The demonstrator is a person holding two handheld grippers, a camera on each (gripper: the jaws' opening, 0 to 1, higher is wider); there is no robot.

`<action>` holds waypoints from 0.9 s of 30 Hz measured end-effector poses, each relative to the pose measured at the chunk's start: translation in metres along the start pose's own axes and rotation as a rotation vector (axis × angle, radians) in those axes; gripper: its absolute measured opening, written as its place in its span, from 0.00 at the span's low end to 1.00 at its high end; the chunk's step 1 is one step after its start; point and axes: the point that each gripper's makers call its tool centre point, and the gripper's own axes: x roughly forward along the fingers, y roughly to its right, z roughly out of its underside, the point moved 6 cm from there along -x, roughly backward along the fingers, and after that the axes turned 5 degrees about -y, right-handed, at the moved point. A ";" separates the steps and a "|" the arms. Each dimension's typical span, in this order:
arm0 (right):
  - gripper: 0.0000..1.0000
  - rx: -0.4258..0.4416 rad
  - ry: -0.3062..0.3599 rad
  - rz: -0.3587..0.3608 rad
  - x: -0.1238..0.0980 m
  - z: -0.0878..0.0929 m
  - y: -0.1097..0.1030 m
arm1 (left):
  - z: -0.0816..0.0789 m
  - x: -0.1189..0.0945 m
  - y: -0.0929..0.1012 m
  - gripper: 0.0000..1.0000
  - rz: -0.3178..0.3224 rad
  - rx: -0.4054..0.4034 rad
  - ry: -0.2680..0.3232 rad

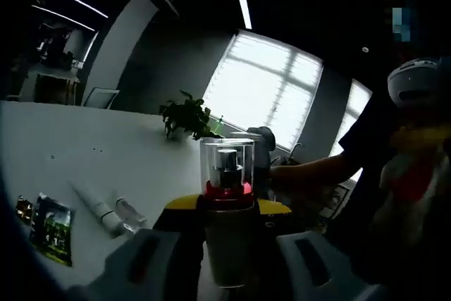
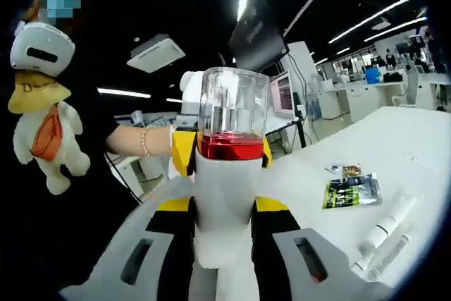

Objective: Arrange the skincare products in the storage area until every visible bottle or jar stands upright without overlapping.

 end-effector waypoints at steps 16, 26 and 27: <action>0.29 -0.113 -0.161 0.239 0.014 0.065 0.038 | 0.050 0.026 -0.033 0.22 0.026 0.073 -0.183; 0.29 -0.127 -0.239 0.309 0.014 0.083 0.053 | 0.063 0.038 -0.049 0.23 0.037 0.094 -0.214; 0.29 -0.125 -0.241 0.313 0.014 0.083 0.054 | 0.064 0.039 -0.050 0.23 0.038 0.095 -0.214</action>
